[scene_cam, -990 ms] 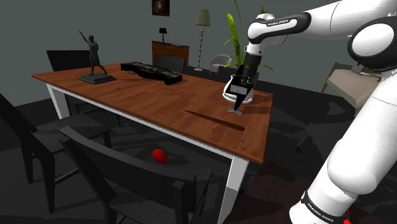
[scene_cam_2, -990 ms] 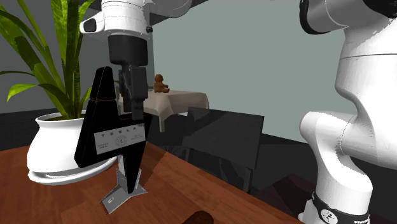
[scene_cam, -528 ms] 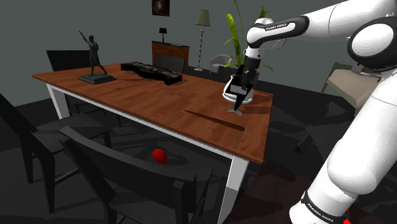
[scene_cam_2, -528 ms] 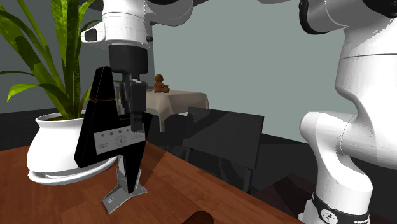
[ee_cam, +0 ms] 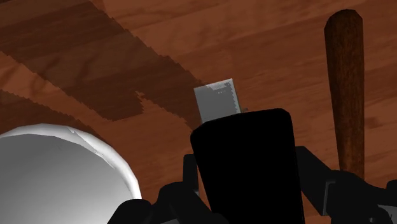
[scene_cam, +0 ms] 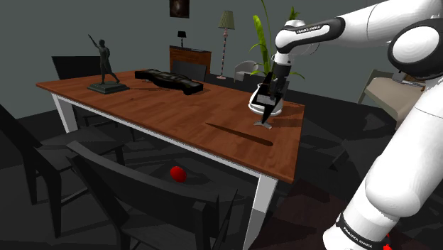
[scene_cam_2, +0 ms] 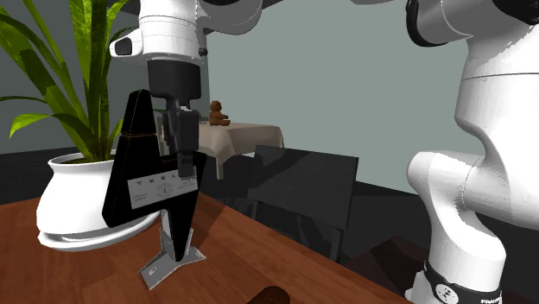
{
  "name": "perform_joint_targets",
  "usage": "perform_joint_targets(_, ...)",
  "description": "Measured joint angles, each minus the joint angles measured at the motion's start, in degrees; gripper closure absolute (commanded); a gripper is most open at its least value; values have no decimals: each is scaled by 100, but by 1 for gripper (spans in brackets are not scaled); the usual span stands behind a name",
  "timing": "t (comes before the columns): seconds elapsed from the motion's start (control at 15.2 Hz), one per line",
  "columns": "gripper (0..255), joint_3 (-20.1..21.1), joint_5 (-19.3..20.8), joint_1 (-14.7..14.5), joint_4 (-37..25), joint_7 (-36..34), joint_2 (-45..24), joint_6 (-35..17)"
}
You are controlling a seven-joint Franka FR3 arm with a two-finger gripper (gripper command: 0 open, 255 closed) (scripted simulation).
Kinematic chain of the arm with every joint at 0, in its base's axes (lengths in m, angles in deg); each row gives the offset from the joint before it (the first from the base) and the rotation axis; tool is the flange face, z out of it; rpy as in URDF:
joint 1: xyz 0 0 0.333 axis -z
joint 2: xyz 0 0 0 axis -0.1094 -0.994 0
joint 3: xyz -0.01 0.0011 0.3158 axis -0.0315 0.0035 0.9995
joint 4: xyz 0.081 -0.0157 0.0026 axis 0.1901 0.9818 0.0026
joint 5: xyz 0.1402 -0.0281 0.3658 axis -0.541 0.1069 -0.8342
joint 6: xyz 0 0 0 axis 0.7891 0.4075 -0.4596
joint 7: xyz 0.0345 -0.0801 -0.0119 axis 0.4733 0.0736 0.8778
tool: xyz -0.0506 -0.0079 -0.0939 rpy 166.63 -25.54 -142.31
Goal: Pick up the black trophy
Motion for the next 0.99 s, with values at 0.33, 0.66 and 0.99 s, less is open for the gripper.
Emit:
perform_joint_targets(0.33,255,-1,1,1,-339,2,-6,342)
perform_joint_targets(0.66,255,2,-4,-3,-742,-3,-20,733)
perform_joint_targets(0.99,255,-4,-37,2,-1194,13,-114,1096)
